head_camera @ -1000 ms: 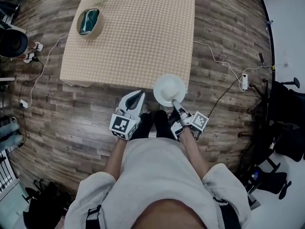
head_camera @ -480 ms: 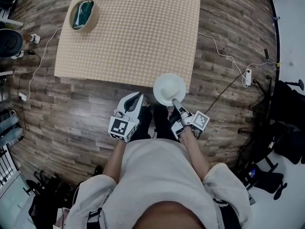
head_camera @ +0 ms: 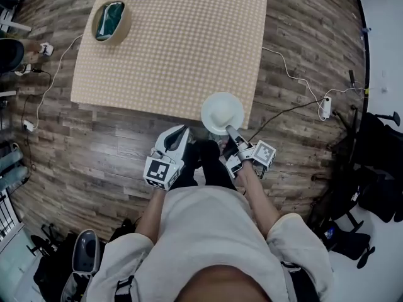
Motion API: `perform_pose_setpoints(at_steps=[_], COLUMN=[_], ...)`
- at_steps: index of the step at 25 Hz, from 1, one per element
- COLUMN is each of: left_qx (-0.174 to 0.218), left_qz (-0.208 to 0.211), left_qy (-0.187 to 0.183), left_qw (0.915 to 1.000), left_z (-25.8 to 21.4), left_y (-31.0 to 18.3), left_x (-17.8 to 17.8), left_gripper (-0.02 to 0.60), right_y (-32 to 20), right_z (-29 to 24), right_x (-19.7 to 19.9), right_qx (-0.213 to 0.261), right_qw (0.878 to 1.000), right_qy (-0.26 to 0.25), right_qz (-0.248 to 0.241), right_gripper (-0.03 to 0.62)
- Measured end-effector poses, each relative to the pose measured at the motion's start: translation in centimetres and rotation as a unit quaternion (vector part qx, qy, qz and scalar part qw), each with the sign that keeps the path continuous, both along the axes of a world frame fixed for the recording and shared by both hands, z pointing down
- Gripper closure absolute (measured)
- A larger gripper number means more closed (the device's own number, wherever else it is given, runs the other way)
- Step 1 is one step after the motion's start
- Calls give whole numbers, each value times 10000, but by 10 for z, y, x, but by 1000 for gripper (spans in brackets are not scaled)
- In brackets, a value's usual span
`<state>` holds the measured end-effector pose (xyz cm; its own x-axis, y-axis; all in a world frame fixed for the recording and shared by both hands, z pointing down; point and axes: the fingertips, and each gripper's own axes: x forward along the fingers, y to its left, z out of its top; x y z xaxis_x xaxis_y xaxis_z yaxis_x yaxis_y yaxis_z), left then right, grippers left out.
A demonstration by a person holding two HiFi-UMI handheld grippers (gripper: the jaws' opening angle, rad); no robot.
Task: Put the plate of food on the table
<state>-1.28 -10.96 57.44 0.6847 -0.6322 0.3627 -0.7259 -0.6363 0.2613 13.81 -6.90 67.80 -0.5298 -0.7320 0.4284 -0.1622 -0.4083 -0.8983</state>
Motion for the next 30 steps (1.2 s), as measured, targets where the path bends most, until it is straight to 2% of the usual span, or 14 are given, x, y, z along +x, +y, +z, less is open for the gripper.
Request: perform_pose_setpoints(at_steps=[7,13,18,21,30], left_qx=[-23,-65,-103,-124,-225], left_qz=[-132,-242,-338,-401,-605], left_qy=[-15,-29,-32,-31,-37], left_qw=[9999,9997,9994,9991,9979], left_z=[2,5,5,6,9], left_y=[-4,-7,-5,-3,2], left_x=[-8,-15,-21,-24,-39], left_gripper=[571,571,571,571,572], right_y=[-40,-96,-137,-167,-232], right_z=[7,13,11,12,25], right_x=[-4,-9,-9,-9,-9], right_qx=[6,274,270,474,399], right_qw=[9999,9995,9996,9987,9987], right_qy=[34,-104,-33,-159,-262], right_qz=[-110,-102,-126,-76,195], right_gripper=[585,585,585,583,583])
